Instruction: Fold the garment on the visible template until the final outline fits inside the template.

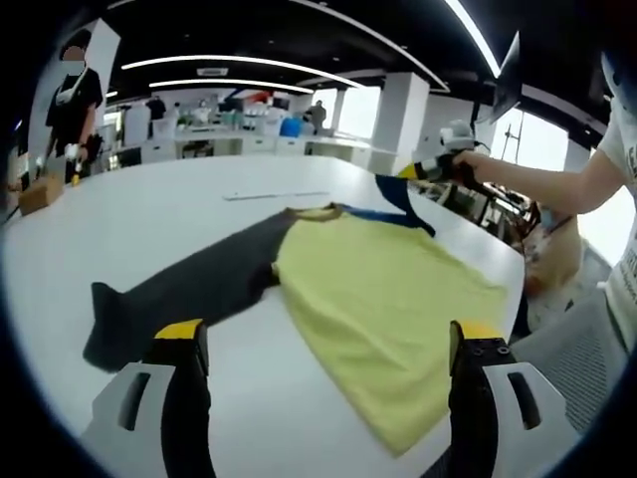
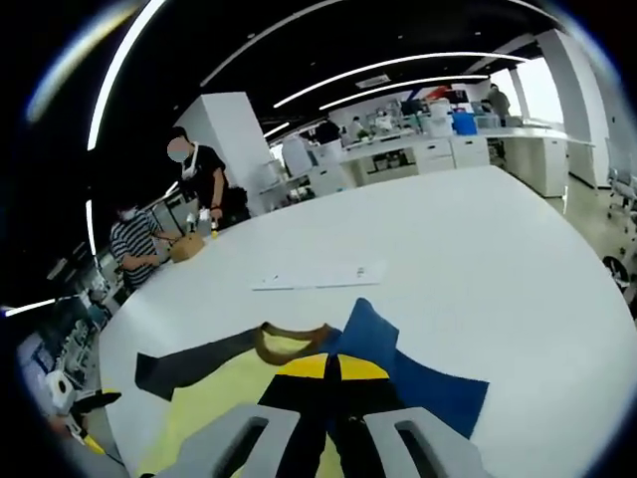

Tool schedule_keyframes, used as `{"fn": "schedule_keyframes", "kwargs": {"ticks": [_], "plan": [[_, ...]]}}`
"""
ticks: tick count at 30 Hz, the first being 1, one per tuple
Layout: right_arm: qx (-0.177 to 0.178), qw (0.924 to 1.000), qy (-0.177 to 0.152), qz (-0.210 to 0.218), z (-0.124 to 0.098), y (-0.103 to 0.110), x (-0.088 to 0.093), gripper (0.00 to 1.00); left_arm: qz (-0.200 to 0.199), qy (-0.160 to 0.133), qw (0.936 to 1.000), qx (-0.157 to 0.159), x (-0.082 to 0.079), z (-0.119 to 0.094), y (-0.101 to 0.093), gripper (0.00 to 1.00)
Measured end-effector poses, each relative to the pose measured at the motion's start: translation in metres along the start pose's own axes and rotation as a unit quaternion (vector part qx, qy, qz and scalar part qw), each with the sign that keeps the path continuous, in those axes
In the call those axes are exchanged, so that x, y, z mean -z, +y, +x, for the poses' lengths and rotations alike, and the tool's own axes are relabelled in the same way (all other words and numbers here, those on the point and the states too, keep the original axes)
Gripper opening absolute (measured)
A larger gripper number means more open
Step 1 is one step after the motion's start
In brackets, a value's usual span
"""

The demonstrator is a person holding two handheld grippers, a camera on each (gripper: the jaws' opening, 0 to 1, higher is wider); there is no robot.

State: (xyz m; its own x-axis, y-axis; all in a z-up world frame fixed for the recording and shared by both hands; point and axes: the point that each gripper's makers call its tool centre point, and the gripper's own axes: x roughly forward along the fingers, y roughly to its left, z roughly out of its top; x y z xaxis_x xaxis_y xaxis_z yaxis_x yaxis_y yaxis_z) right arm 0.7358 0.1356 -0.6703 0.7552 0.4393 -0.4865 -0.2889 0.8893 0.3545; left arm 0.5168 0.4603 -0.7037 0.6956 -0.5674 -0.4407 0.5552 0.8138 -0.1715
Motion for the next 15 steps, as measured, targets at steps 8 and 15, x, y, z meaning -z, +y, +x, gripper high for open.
{"fn": "schedule_keyframes", "kwargs": {"ticks": [8, 15], "plan": [[-0.013, 0.9999, 0.005, -0.009, 0.011, 0.014, -0.001, 0.00, 0.000, 0.000, 1.0000, -0.001, 0.001, 0.000, 0.002, 0.98], [-0.026, 0.9996, 0.001, -0.014, 0.016, 0.028, -0.006, 0.00, -0.001, 0.003, 1.0000, 0.000, 0.002, 0.001, 0.002, 0.98]]}}
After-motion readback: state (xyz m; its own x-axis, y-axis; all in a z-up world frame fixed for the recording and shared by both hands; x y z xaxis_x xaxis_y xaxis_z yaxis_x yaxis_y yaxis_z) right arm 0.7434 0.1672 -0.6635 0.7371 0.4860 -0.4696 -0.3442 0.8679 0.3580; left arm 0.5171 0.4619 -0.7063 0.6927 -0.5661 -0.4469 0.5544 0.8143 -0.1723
